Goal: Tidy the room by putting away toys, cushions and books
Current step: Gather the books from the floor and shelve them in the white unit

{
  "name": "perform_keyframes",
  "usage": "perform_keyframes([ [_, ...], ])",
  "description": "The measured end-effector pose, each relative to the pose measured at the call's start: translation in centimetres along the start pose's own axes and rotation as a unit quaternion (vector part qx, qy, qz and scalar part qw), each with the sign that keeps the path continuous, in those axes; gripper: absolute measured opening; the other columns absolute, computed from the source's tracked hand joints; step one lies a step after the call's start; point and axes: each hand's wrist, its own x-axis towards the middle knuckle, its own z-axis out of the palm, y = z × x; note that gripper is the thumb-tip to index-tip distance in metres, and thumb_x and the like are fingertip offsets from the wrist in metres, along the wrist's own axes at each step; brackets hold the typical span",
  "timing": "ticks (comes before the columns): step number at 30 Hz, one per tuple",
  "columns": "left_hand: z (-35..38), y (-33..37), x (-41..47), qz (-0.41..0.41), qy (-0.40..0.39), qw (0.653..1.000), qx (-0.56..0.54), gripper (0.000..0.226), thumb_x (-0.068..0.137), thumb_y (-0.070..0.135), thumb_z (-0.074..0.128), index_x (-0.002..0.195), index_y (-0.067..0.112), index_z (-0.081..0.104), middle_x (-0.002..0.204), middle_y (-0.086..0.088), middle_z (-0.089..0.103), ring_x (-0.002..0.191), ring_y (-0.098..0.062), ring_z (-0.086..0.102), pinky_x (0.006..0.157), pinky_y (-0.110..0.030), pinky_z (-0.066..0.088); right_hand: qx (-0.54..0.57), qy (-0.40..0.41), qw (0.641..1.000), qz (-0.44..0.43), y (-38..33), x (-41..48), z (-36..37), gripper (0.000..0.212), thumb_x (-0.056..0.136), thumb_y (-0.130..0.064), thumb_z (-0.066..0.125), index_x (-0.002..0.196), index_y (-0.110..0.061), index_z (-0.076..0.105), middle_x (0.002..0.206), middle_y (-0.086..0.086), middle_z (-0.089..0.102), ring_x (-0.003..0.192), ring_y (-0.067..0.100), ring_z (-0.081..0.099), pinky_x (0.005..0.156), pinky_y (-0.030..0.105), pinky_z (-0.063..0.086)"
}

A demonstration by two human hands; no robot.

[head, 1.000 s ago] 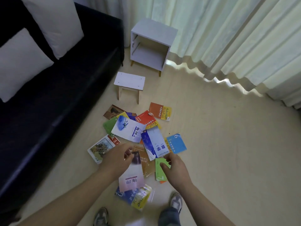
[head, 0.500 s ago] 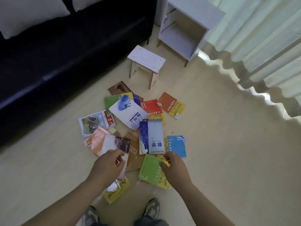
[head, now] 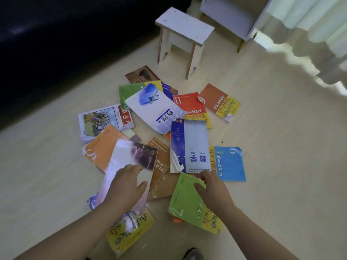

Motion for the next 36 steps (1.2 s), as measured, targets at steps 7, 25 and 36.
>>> perform_keyframes([
  [7,12.5,-7.7,8.3,0.006,-0.021,0.999,0.029,0.056,0.088,0.047,0.059,0.134,0.02,0.044,0.134,-0.001,0.046,0.108,-0.017,0.054,0.091,-0.026,0.044,-0.058,-0.029,0.993,-0.095,3.8,9.7,11.4,0.029,0.092,-0.033,0.058,0.118,-0.018,0.055,0.117,0.001,0.057,0.105,0.018,0.055,0.086,0.029,0.046],
  [25,16.5,-14.7,12.5,0.034,-0.01,0.999,0.003,0.054,0.086,0.042,0.065,0.131,0.015,0.049,0.132,-0.002,0.052,0.112,-0.016,0.053,0.081,-0.022,0.04,-0.135,-0.021,0.982,-0.129,4.9,14.3,18.3,0.035,0.089,-0.038,0.062,0.118,-0.018,0.056,0.119,0.003,0.057,0.103,0.019,0.057,0.086,0.03,0.048],
  [36,15.7,-21.3,14.6,-0.038,0.063,0.997,0.003,0.059,0.082,0.041,0.069,0.131,0.015,0.049,0.13,-0.007,0.051,0.116,-0.021,0.048,0.095,-0.032,0.042,-0.14,-0.009,0.99,-0.03,3.4,18.4,20.6,0.077,0.08,-0.052,0.068,0.135,-0.01,0.035,0.132,0.013,0.043,0.114,0.029,0.054,0.089,0.037,0.048],
])
